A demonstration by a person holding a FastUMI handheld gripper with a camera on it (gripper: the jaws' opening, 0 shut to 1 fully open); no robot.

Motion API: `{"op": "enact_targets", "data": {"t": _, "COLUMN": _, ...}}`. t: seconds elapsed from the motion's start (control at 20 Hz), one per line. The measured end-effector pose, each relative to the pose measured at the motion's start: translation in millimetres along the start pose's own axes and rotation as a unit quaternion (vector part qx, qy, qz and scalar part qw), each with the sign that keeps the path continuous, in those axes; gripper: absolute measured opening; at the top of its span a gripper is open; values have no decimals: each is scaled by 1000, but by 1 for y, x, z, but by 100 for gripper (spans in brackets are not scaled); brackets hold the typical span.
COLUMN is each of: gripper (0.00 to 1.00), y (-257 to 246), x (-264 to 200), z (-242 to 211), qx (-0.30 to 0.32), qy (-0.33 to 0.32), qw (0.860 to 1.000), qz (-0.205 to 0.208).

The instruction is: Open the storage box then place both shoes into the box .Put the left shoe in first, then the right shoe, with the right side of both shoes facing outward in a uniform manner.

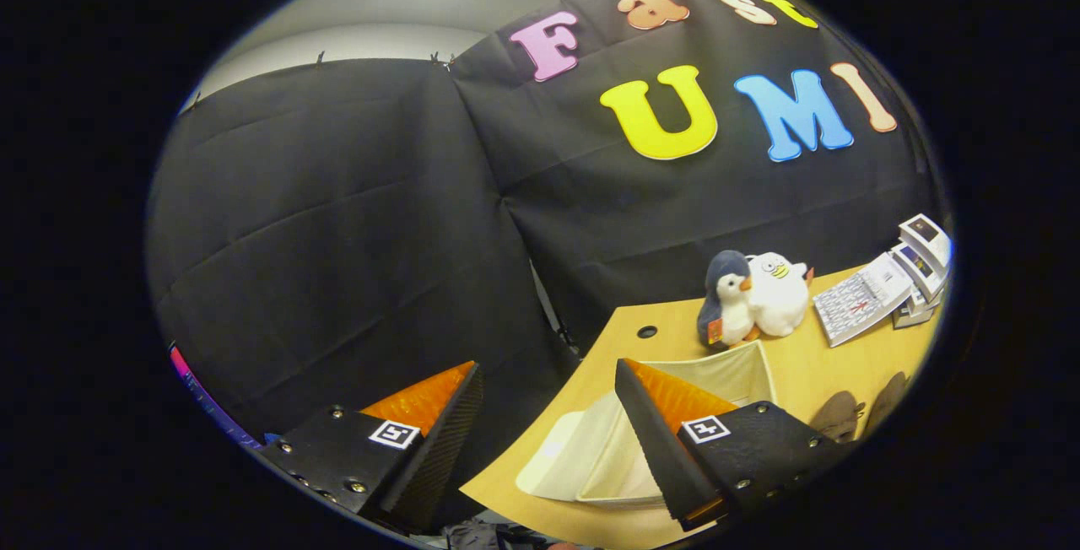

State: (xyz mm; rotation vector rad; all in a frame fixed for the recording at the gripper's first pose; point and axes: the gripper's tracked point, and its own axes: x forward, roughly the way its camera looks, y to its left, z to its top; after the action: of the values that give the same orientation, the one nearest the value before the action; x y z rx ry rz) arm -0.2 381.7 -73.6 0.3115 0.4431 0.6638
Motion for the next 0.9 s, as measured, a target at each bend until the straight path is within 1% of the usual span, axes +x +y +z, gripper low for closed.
{"op": "enact_targets", "data": {"t": 0.2, "gripper": 97, "y": -48, "x": -20, "z": 8, "qx": -13, "qy": -6, "qw": 1000, "qz": -28}}
{"op": "enact_targets", "data": {"t": 0.35, "gripper": 97, "y": -95, "x": -37, "z": 10, "qx": -24, "qy": -6, "qw": 998, "qz": -63}}
{"op": "enact_targets", "data": {"t": 0.65, "gripper": 97, "y": -175, "x": -60, "z": -4, "qx": -43, "qy": 10, "qw": 991, "qz": -127}}
{"op": "enact_targets", "data": {"t": 0.9, "gripper": 97, "y": -234, "x": -75, "z": -28, "qx": -53, "qy": 37, "qw": 983, "qz": -169}}
